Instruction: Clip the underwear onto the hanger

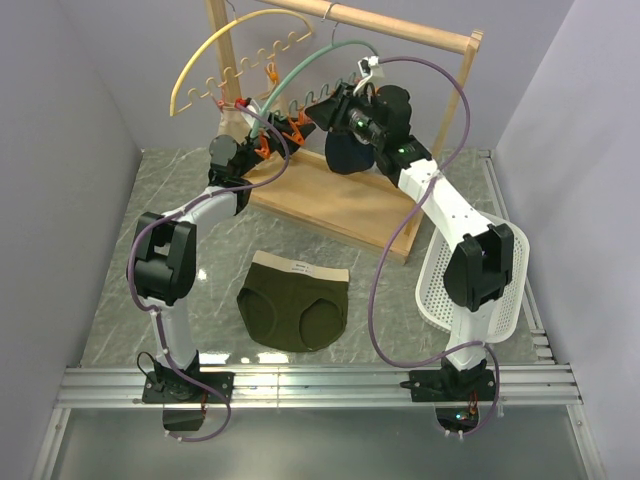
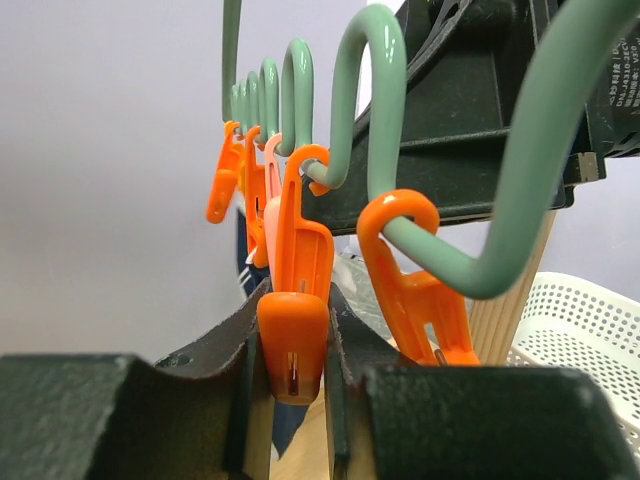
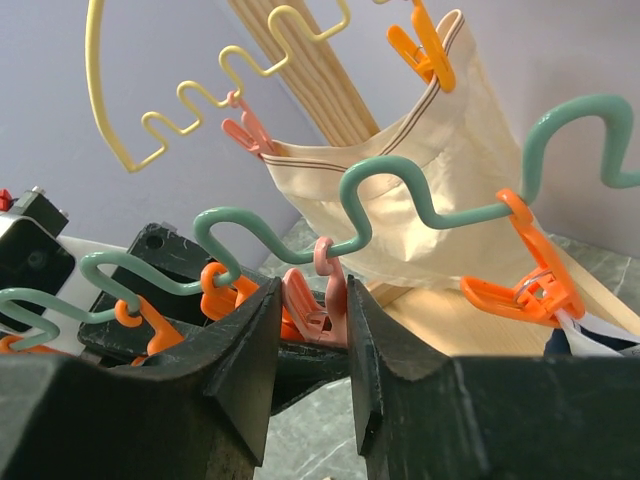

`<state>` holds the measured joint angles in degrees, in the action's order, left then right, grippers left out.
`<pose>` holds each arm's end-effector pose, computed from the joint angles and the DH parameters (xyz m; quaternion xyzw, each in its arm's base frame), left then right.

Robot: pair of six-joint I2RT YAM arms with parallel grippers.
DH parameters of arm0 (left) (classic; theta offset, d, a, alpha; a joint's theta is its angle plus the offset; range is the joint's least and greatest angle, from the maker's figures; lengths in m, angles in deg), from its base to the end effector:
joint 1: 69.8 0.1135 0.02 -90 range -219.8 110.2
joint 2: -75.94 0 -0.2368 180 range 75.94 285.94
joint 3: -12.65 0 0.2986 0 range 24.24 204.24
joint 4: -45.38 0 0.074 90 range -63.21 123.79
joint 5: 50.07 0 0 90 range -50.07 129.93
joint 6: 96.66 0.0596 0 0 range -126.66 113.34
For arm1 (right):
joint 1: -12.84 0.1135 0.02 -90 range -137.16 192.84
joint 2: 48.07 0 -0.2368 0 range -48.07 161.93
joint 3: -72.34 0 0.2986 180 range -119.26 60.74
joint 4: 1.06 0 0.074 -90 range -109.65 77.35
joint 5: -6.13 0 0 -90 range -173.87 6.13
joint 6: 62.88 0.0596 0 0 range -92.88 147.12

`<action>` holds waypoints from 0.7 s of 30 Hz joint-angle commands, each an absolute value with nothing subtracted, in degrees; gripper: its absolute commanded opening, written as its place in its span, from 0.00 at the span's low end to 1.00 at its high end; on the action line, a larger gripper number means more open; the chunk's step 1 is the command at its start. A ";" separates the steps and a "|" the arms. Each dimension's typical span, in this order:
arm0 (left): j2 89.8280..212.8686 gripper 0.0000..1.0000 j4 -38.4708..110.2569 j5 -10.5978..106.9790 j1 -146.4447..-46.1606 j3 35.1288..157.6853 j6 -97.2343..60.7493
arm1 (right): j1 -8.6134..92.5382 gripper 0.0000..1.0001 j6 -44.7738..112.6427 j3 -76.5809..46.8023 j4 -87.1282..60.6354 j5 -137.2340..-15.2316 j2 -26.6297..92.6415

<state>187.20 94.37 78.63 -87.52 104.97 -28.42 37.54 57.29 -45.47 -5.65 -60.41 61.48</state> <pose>0.4579 -0.1854 0.2976 0.2702 0.4812 -0.4319 0.7134 0.4654 0.2402 0.3878 -0.1162 0.6761 0.4525 0.5698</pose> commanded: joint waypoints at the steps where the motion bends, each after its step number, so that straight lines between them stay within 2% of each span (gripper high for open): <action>1: 186.42 0.01 97.86 82.38 -89.31 107.65 -28.02 | 38.67 0.38 57.62 -47.54 -7.99 -62.95 63.28; 5: 186.33 0.01 97.25 82.03 -89.58 107.73 -27.41 | 39.38 0.38 56.92 -47.19 -8.52 -66.20 62.93; 9: 186.25 0.01 96.02 81.33 -89.75 107.82 -26.44 | 40.17 0.44 56.13 -46.83 -8.87 -69.54 62.32; 15: 186.07 0.01 95.49 81.15 -90.10 107.82 -26.09 | 41.05 0.47 55.25 -46.04 -8.17 -72.45 61.53; 18: 185.89 0.00 95.14 81.15 -90.11 108.00 -25.74 | 41.14 0.42 55.25 -45.78 -7.73 -73.50 61.44; 21: 185.72 0.01 94.96 81.50 -90.19 107.73 -25.65 | 41.23 0.32 55.16 -46.57 -8.25 -73.86 61.96</action>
